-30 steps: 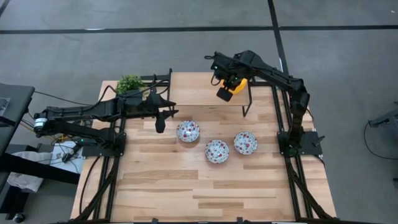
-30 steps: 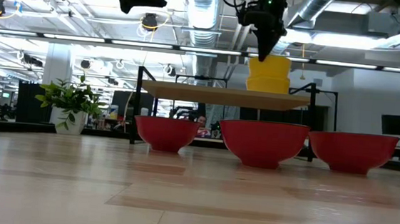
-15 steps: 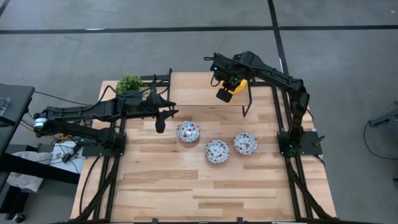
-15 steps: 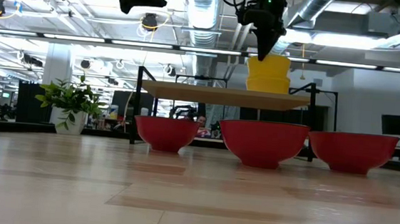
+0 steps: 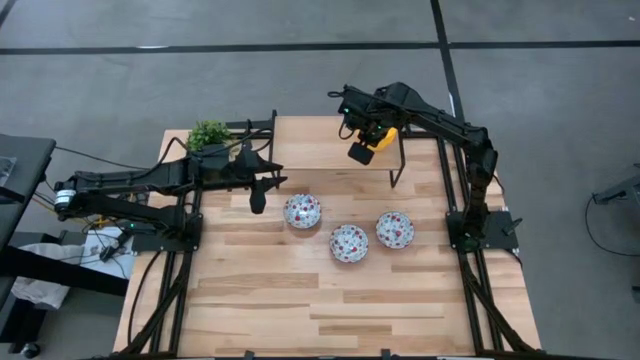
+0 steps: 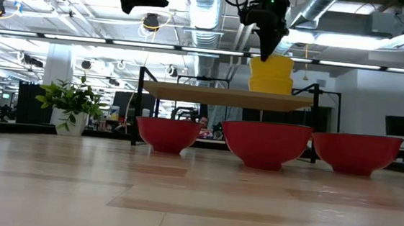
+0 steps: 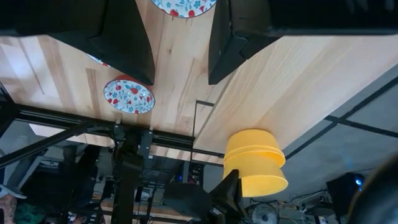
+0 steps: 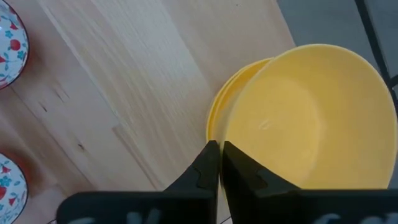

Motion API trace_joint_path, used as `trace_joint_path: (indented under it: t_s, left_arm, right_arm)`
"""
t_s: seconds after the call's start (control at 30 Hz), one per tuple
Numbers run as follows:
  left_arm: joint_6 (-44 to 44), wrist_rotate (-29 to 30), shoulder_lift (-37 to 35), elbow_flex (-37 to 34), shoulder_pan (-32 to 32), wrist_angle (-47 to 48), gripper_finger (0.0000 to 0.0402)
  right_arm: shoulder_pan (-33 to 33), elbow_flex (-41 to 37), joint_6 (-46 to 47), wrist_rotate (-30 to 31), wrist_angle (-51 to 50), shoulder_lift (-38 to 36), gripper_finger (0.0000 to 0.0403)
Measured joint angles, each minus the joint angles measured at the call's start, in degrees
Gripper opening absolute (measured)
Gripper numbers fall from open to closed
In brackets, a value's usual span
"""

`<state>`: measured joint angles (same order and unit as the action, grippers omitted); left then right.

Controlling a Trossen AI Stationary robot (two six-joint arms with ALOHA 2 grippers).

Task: Pick & Place Mini bowls
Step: Stack the yellow bowl on top of the yellow bowl on the shelf

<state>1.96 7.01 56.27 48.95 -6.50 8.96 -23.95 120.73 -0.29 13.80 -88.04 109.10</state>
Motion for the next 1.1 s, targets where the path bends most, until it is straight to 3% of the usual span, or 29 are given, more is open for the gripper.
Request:
trace_joint_path:
  t_s: [0.33, 0.63, 0.97, 1.1]
  left_arm:
    - [0.0, 0.0, 0.0, 0.0, 0.0, 0.0, 0.0150]
    - [0.0, 0.0, 0.0, 0.0, 0.0, 0.0, 0.0150]
    - [0.0, 0.0, 0.0, 0.0, 0.0, 0.0, 0.0150]
    - [0.0, 0.0, 0.0, 0.0, 0.0, 0.0, 0.0150]
  right_arm:
    - [-0.2, 0.0, 0.2, 1.8, 0.0, 0.0, 0.0053]
    - [-0.2, 0.0, 0.2, 3.1, -0.2, 0.0, 0.0058]
    - [-0.3, 0.0, 0.0, 0.6, -0.2, 0.0, 0.0006]
    - [-0.3, 0.0, 0.1, 1.1, -0.2, 0.0, 0.0003]
